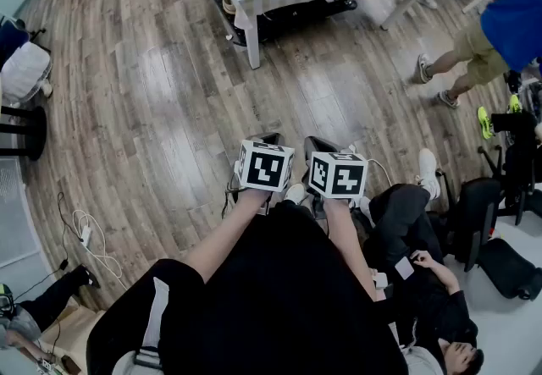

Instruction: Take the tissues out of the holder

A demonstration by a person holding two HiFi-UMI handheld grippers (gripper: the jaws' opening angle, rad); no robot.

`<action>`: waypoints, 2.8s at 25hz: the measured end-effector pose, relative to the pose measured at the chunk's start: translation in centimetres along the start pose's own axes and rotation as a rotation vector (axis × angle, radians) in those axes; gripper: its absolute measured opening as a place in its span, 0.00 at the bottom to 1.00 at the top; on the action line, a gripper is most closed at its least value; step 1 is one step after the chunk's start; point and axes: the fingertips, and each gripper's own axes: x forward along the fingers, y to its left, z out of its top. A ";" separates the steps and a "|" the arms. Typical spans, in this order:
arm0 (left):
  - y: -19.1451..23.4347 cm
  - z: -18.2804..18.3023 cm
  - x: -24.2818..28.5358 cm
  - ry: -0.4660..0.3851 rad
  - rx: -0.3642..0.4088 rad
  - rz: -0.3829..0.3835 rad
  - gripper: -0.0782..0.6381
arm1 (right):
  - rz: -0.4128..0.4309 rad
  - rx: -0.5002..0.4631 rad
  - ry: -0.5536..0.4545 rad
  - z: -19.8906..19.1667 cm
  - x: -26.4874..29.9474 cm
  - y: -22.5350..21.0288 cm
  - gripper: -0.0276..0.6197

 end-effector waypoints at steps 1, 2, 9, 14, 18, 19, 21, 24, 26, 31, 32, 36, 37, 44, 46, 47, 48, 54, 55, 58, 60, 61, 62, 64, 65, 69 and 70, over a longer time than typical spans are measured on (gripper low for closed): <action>-0.6 -0.1 0.0 0.009 -0.001 -0.003 0.11 | 0.003 0.004 -0.001 -0.1 -0.4 -0.3 0.07; -1.2 -0.2 0.0 0.017 -0.002 -0.004 0.11 | 0.005 0.008 -0.002 -0.1 -0.7 -0.7 0.07; -5.1 -0.1 1.4 0.017 -0.004 -0.004 0.11 | 0.010 0.012 -0.008 -1.1 -2.9 -4.4 0.07; -7.4 0.1 2.7 0.023 -0.006 0.009 0.11 | 0.050 0.045 -0.055 -0.9 -4.0 -6.9 0.07; -7.9 0.8 3.3 0.027 -0.009 0.034 0.11 | 0.097 0.046 -0.069 -0.8 -4.1 -8.3 0.07; -7.8 0.9 3.4 0.029 -0.009 0.038 0.11 | 0.112 0.047 -0.067 -0.8 -4.0 -8.5 0.07; -7.5 1.2 3.8 0.036 -0.007 0.043 0.11 | 0.127 0.049 -0.070 -0.6 -3.7 -8.8 0.07; -6.9 2.1 4.8 0.047 -0.009 0.034 0.11 | 0.131 0.047 -0.074 0.1 -2.8 -9.2 0.07; -6.6 3.3 5.9 0.050 -0.006 0.022 0.11 | 0.131 0.039 -0.074 1.2 -2.0 -9.5 0.07; -6.0 7.9 9.1 0.046 0.031 0.002 0.11 | 0.088 0.025 -0.108 6.0 -0.3 -11.9 0.07; -5.9 8.9 9.7 0.045 0.038 -0.003 0.11 | 0.080 0.024 -0.115 7.1 0.0 -12.3 0.07; -5.4 12.4 11.3 0.047 0.056 -0.024 0.11 | 0.056 0.016 -0.126 10.8 1.5 -13.5 0.07; -5.3 13.2 11.6 0.045 0.059 -0.028 0.11 | 0.055 0.017 -0.127 11.5 1.9 -13.6 0.07; -2.8 16.2 13.8 0.050 0.048 -0.041 0.11 | 0.125 0.020 -0.091 15.5 4.8 -12.6 0.07; -1.5 17.1 14.2 0.050 0.034 -0.041 0.11 | 0.116 0.002 -0.085 16.6 5.7 -12.6 0.07; -0.9 17.7 14.4 0.046 0.030 -0.041 0.11 | 0.114 -0.005 -0.082 17.2 6.2 -12.7 0.07; -0.4 18.3 14.6 0.043 0.028 -0.044 0.11 | 0.114 -0.009 -0.081 17.8 6.7 -12.6 0.07; 1.8 21.5 15.6 0.034 0.042 -0.064 0.11 | 0.093 -0.016 -0.097 21.0 9.1 -12.4 0.07; 2.1 22.0 15.8 0.032 0.044 -0.068 0.11 | 0.092 -0.012 -0.100 21.4 9.4 -12.4 0.07; 2.6 23.2 16.3 0.029 0.045 -0.073 0.11 | 0.092 0.008 -0.100 22.0 10.1 -12.7 0.07; 2.6 23.6 16.8 0.037 0.045 -0.080 0.11 | 0.086 0.023 -0.098 22.2 10.3 -13.2 0.07; 2.5 23.8 17.1 0.043 0.047 -0.085 0.11 | 0.083 0.030 -0.097 22.2 10.4 -13.5 0.07; 2.4 24.1 17.5 0.048 0.050 -0.090 0.11 | 0.079 0.039 -0.098 22.4 10.5 -13.9 0.07; 2.0 24.6 18.3 0.058 0.056 -0.097 0.11 | 0.074 0.058 -0.098 22.7 10.6 -14.9 0.07; 1.8 25.0 18.8 0.063 0.060 -0.099 0.11 | 0.071 0.065 -0.098 22.9 10.8 -15.5 0.07; 0.9 27.0 20.8 0.071 0.073 -0.094 0.11 | 0.066 0.073 -0.100 24.6 11.6 -18.1 0.07; 0.7 27.7 21.4 0.071 0.075 -0.092 0.11 | 0.065 0.070 -0.101 25.3 11.9 -18.9 0.07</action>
